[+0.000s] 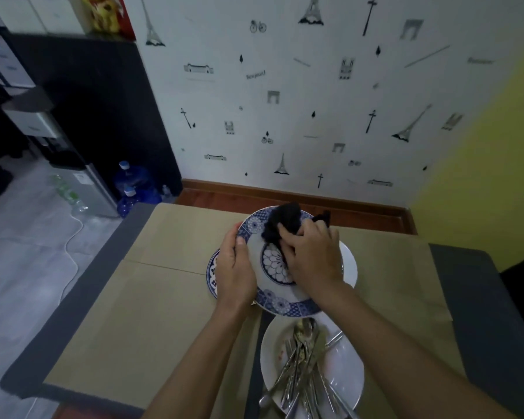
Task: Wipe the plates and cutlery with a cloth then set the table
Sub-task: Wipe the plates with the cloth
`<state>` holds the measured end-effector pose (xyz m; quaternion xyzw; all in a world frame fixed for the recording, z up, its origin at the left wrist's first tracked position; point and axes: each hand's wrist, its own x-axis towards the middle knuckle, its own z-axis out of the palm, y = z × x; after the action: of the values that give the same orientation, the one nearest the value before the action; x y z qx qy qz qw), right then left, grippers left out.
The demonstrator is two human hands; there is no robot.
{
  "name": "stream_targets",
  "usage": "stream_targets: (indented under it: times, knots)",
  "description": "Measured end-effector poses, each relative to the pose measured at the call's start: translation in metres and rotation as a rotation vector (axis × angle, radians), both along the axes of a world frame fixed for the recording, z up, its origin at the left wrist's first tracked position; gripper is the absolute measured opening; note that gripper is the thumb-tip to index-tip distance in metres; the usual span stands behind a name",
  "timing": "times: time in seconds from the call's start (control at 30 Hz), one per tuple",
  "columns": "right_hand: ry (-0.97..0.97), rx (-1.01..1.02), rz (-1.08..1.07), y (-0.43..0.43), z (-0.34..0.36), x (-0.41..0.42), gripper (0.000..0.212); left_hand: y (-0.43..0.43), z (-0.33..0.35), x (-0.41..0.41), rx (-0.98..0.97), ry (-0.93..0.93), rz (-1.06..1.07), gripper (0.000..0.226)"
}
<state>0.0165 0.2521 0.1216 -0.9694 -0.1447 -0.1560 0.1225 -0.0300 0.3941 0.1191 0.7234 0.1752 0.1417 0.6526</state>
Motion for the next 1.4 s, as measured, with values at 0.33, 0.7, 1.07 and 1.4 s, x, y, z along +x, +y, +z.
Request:
stream_targets:
  times: [0.33,0.7,1.07,1.4]
  knots:
    - [0.338,0.144,0.080,-0.020,0.012,-0.023,0.067,-0.023,0.008,0.015,-0.055,-0.010,0.062,0.038]
    - [0.103,-0.040,-0.206,0.023,0.027,-0.003,0.047,0.012,0.028,0.027,-0.019,-0.061,-0.024,0.038]
    - [0.199,0.153,-0.199,0.078,0.035,-0.014,0.053,0.058,0.042,0.032,0.021,-0.068,-0.169,0.034]
    - [0.146,0.056,-0.183,0.077,0.038,-0.036,0.044,0.078,0.039,0.031,-0.082,-0.043,-0.146,0.033]
